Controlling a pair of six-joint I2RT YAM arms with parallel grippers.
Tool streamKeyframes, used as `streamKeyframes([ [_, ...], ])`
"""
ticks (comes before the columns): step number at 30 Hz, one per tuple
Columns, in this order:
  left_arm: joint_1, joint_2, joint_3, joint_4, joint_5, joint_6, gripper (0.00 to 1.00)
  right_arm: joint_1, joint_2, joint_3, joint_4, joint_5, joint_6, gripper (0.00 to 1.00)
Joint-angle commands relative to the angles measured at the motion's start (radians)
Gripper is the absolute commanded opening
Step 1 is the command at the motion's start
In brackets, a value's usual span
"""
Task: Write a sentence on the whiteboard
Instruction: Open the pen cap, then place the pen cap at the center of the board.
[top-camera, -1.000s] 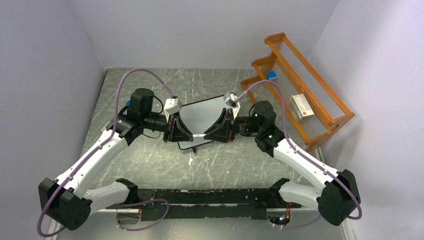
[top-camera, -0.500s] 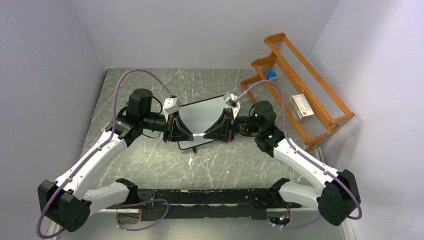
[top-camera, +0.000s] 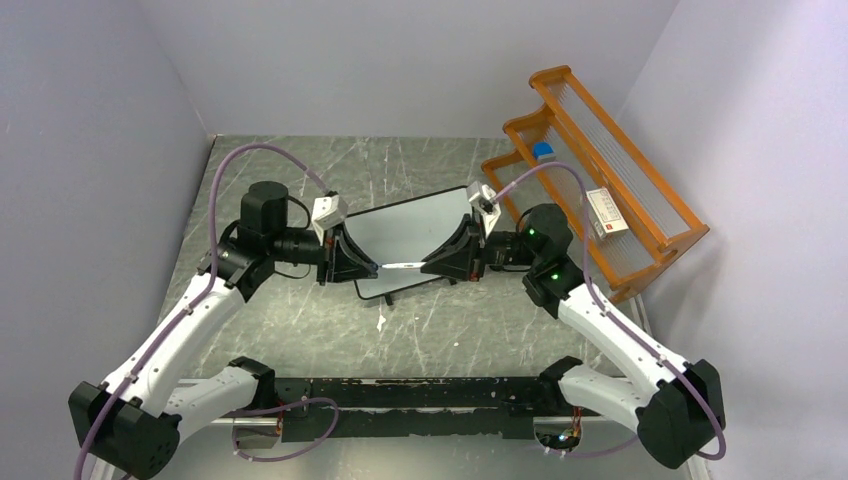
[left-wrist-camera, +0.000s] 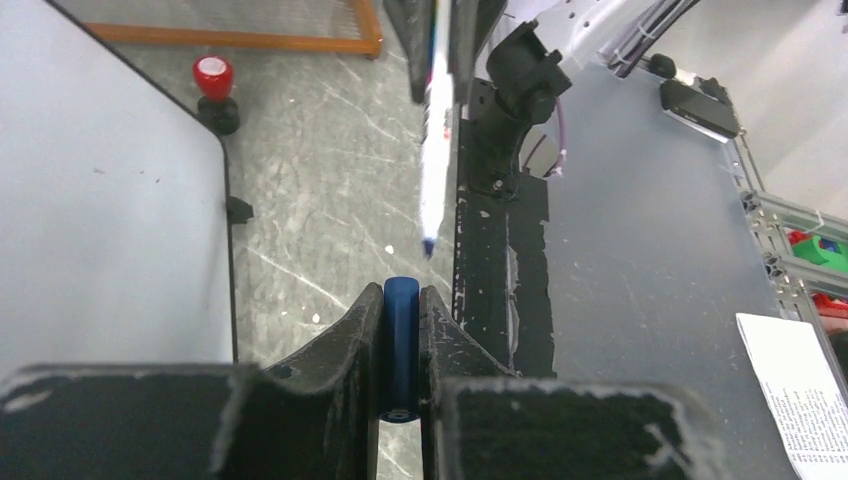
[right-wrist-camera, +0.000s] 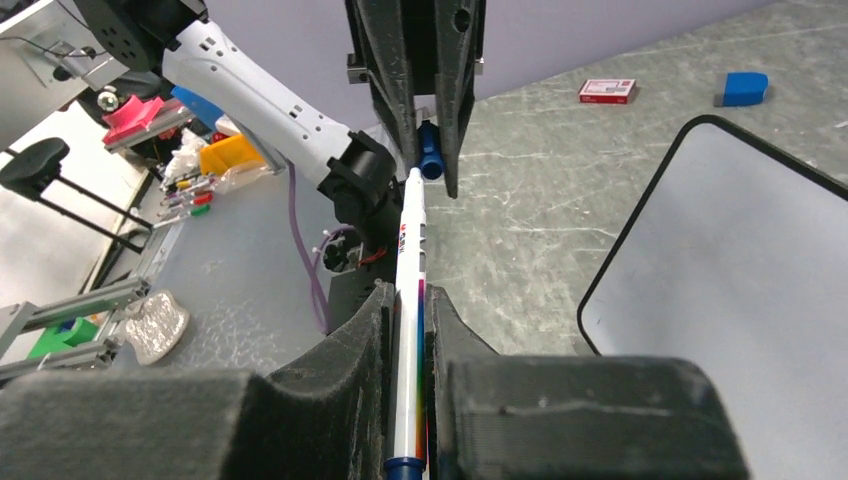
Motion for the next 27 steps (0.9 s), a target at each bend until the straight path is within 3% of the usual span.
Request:
streamKeyframes([
  [1, 0.028, -0.023, -0.013, 0.01, -0.048, 0.005, 0.05, -0.048, -0.039, 0.003, -0.003, -0.065, 0.001, 0.0],
  [8, 0.038, -0.069, 0.001, -0.008, -0.335, -0.025, 0.05, -0.065, -0.067, 0.032, -0.156, 0.064, -0.089, 0.0],
  [17, 0.049, -0.057, 0.03, -0.073, -1.003, -0.19, 0.05, -0.065, -0.118, 0.016, -0.208, 0.296, -0.128, 0.0],
  [27, 0.097, 0.09, -0.025, -0.079, -1.251, -0.28, 0.05, -0.063, -0.174, -0.004, -0.244, 0.436, -0.161, 0.0],
])
